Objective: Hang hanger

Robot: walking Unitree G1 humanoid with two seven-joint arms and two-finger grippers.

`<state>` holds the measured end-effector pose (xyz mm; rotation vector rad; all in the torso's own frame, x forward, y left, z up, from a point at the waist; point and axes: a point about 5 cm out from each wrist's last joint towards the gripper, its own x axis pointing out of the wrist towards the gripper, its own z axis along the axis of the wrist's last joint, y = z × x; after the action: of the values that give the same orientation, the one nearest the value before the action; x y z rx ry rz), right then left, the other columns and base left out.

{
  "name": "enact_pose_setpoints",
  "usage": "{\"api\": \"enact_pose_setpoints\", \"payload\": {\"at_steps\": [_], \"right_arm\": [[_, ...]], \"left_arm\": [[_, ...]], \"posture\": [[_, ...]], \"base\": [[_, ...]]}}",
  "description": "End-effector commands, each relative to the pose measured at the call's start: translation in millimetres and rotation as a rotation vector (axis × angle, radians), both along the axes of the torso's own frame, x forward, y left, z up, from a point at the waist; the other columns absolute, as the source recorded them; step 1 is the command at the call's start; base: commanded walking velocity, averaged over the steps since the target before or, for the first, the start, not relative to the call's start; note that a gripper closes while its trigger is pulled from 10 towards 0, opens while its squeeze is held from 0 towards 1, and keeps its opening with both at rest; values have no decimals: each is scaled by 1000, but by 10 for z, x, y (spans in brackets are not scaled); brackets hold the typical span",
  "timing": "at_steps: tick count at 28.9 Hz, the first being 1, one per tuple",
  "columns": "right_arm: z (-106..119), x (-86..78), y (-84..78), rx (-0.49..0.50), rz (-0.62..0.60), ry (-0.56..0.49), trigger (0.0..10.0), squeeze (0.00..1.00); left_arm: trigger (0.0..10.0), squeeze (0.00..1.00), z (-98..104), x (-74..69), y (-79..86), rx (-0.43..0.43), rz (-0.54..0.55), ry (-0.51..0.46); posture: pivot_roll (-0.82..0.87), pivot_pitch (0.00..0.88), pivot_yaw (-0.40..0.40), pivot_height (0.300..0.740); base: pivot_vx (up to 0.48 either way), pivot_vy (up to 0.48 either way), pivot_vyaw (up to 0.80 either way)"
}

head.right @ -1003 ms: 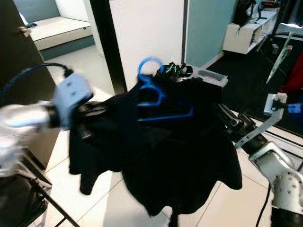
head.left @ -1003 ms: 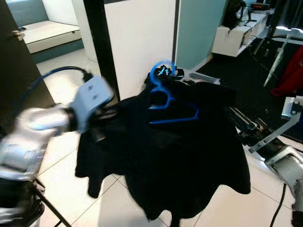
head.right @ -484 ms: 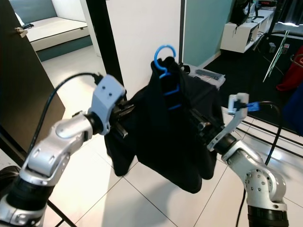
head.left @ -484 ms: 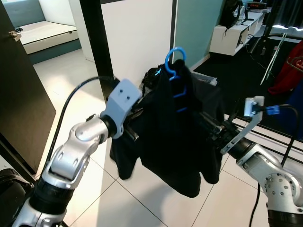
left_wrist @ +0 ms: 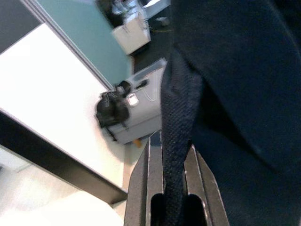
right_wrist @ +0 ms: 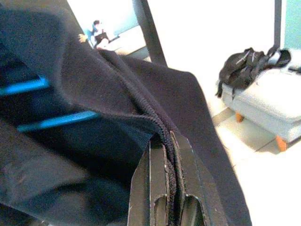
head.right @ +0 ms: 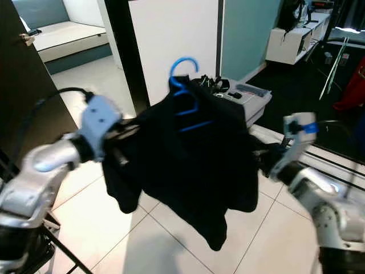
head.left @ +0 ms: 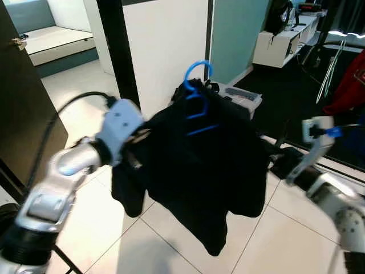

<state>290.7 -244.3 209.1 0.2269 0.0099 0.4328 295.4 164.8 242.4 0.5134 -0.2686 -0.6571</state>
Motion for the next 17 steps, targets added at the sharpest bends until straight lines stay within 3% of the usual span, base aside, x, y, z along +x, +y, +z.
{"api": "enact_pose_setpoints", "payload": {"at_steps": [1, 2, 4, 9, 13, 17], "right_arm": [[-32, 12, -44, -35, -8, 18, 10000, 0], [-32, 12, -44, -35, -8, 18, 10000, 0], [17, -9, -68, -87, 47, 15, 10000, 0], [88, -12, -125, -164, 97, 18, 10000, 0], [52, 18, -164, -297, 107, 42, 10000, 0], [31, 49, -152, -330, 109, 47, 10000, 0]], "left_arm": [[10000, 0, 24, -108, -20, 14, -81, -29], [10000, 0, 24, -108, -20, 14, -81, -29], [10000, 0, -76, -244, -97, 92, -192, -8], [10000, 0, -101, -249, -53, 167, -207, -21], [10000, 0, -45, -229, -65, 155, -227, -50], [10000, 0, -43, -222, -106, 132, -240, -58]], "posture": [[-36, 0, 30, 740], [-36, 0, 30, 740], [-36, 0, 25, 740], [-38, 0, 22, 740], [-41, 0, 20, 740], [-46, 0, 19, 740]], "base": [[0, 0, 0], [0, 0, 0], [0, 0, 0], [0, 0, 0], [0, 0, 0], [0, 0, 0]]}}
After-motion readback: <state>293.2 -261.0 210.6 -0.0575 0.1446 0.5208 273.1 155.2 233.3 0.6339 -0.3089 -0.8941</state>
